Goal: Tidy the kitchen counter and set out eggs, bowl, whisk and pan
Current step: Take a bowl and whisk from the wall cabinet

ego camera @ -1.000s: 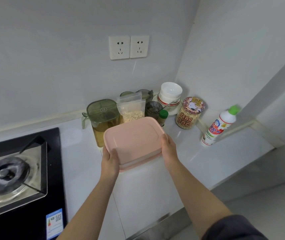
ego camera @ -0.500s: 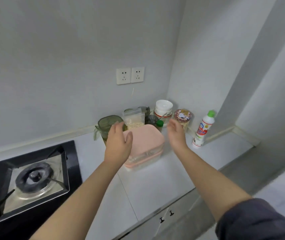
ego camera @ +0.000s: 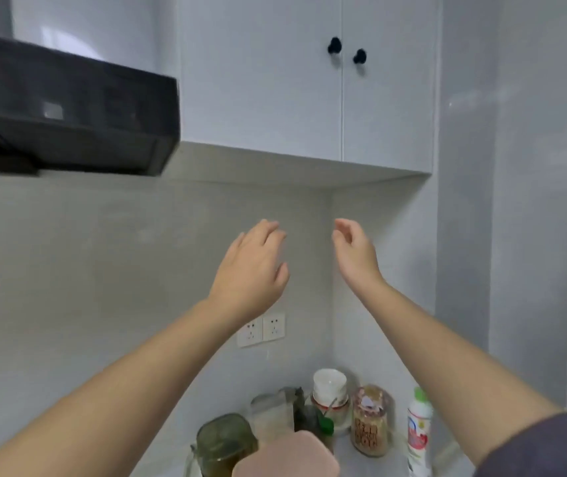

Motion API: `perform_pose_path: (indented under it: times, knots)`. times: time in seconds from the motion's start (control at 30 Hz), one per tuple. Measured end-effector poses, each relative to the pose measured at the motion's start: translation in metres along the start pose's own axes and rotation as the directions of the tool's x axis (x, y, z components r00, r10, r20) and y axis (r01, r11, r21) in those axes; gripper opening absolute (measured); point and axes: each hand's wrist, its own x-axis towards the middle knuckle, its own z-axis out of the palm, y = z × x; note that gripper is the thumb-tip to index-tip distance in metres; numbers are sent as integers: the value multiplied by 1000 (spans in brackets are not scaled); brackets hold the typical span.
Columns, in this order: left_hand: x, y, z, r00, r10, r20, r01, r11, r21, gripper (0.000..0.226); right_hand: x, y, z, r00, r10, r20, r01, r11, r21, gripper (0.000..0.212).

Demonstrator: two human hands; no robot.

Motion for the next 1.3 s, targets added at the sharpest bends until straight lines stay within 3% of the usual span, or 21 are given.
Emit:
perform_pose_path:
  times: [0.23,0.47,0.67,0.93,1.1,1.23,1.3]
  knots:
    - [120,-15,-24,961,229,-157,-176,939,296,35,116,-44,-12,975,-215,-50,208,970,-122,34]
    - [234,-28,-32,928,304,-216,-158,845,511,36,205,-61,-24,921,-384,-66,350,889,-294,37]
    - [318,-7,-44,895,225,-386,12,852,524,55,228,-50,-21,845,-492,-208,413,849,-330,37]
    - [387,17,-51,898,111,-426,121,868,481,21,233,-36,-7,770,-567,-292,448,807,-384,44]
    - [394,23,-54,905,131,-404,88,872,481,17,230,-40,-5,792,-529,-306,424,836,-350,50]
    - [390,27,-61,905,119,-409,77,899,431,15,229,-51,-13,837,-476,-269,404,870,-283,33]
    - [385,37,-69,905,97,-413,61,933,354,15,224,-65,-24,891,-406,-201,379,911,-163,30]
